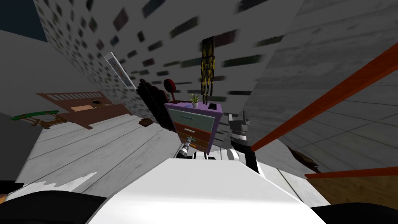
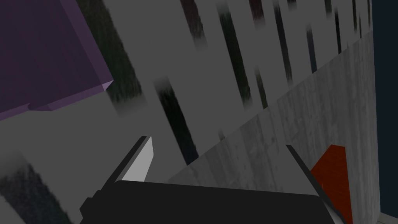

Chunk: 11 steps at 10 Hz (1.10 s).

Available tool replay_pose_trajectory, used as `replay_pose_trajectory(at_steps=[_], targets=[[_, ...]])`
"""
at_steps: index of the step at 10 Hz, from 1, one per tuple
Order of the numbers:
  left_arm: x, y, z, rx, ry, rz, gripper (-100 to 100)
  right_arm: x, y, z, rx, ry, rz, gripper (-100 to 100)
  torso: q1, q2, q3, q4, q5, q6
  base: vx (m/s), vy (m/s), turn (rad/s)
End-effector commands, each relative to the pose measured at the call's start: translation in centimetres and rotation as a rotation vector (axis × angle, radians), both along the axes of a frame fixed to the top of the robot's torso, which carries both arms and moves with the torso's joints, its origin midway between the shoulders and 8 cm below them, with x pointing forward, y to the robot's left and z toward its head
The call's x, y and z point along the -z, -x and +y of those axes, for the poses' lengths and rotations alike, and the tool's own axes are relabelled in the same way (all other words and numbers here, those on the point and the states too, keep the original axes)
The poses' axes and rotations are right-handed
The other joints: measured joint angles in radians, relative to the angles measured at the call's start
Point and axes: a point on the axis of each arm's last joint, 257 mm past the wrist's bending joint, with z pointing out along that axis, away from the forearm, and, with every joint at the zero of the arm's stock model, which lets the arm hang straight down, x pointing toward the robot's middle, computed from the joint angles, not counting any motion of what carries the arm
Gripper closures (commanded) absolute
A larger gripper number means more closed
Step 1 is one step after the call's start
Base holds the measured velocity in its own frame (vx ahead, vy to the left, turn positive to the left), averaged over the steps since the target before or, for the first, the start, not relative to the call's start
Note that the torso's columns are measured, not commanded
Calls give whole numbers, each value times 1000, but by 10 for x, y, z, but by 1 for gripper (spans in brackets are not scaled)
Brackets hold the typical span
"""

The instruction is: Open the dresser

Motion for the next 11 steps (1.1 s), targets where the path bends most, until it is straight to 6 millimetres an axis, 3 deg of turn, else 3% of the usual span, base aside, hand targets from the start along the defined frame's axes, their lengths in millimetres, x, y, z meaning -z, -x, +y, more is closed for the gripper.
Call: replay_pose_trajectory(at_steps=[1, 5, 6, 7, 10, 11], targets=[[3, -4, 2, -5, -2, 2, -100, 0, 0, 0, 0, 0, 0, 0, -1, -7, -4, -2, 0, 0, 61, -14, -37], [6, -8, 3, -10, -3, 3, -100, 0, 0, 0, 0, 0, 0, 0, 0, -1, -1, -1, 0, 0, 141, -26, -18], [9, -23, 15, -28, -12, 3, -100, 0, 0, 0, 0, 0, 0, 0, 1, 6, 3, 1, 0, 0, -23, -3, -133], [9, -23, 15, -28, -12, 3, -100, 0, 0, 0, 0, 0, 0, 0, 1, 10, 6, 3, 1, 1, -58, -2, -99], [16, -60, 52, -94, -25, 12, -100, 0, 0, 0, 0, 0, 0, 0, 0, 4, 2, 1, 0, 0, -134, -1, -199], [12, -66, 50, -89, -27, 3, -100, 0, 0, 0, 0, 0, 0, 0, 0, 1, 0, 0, 0, 0, -106, -6, -48]])
